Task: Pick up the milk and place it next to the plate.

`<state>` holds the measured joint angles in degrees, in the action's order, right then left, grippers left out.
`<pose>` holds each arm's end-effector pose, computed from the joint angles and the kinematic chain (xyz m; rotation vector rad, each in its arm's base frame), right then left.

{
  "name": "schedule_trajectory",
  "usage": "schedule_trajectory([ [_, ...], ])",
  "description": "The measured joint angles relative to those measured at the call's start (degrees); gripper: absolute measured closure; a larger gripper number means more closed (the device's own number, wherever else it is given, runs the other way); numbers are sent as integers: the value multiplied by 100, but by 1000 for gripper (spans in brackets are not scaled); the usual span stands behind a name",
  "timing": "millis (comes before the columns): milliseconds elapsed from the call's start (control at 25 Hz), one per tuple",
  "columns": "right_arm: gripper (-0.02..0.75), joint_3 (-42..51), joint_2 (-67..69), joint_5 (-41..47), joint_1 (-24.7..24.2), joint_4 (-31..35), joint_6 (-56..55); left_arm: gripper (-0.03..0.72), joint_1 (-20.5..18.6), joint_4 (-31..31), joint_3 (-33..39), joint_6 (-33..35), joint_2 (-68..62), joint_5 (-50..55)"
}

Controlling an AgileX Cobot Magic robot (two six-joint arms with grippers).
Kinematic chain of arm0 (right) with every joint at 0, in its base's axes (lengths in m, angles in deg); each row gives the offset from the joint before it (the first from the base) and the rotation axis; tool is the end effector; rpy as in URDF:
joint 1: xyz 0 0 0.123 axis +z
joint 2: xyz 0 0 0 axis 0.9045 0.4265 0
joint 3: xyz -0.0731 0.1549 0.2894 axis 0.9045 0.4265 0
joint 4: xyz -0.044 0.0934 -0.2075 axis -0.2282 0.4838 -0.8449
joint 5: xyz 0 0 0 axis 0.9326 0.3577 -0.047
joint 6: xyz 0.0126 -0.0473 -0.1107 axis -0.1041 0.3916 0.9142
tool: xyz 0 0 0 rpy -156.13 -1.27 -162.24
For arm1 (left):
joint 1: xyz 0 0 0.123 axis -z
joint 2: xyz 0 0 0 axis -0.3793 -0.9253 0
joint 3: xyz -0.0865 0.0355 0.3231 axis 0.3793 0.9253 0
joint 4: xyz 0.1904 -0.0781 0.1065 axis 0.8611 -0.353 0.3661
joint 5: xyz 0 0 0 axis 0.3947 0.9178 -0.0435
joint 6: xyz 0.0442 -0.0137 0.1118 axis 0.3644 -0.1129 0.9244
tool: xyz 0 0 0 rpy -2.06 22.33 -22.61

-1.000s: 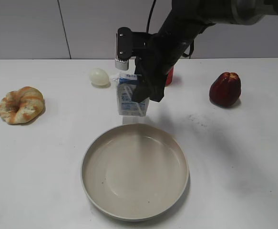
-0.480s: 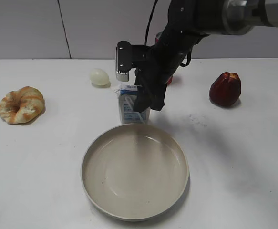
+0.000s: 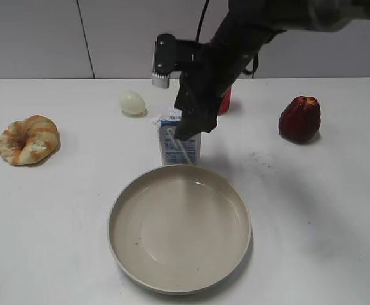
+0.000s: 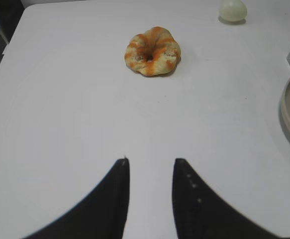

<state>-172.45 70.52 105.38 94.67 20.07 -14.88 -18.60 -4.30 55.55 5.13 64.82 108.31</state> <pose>0.4008 0.2756 0.2174 -1.8586 1.9110 0.3145 -0.0441 -0.0102 0.2517 0.1947 2.1045 -0.1166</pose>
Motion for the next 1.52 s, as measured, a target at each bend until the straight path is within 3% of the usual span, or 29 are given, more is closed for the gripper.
schedule_trajectory([
  [80, 178, 0, -385, 5, 0, -97, -376, 459, 0, 0, 0, 0, 0, 0],
  [400, 141, -41, -1794, 931, -130, -1608, -4175, 459, 0, 0, 0, 0, 0, 0],
  [680, 150, 47, -2289, 1803, -704, -2181, -6432, 459, 0, 0, 0, 0, 0, 0],
  [920, 154, 1108, -3103, 1848, -1209, -2264, -6980, 458, 0, 0, 0, 0, 0, 0],
  [1280, 155, 4121, -5524, 1065, -1247, -1980, -7195, 458, 0, 0, 0, 0, 0, 0],
  [1520, 137, 5507, -7090, 907, -1247, -1974, -7293, 458, 0, 0, 0, 0, 0, 0],
])
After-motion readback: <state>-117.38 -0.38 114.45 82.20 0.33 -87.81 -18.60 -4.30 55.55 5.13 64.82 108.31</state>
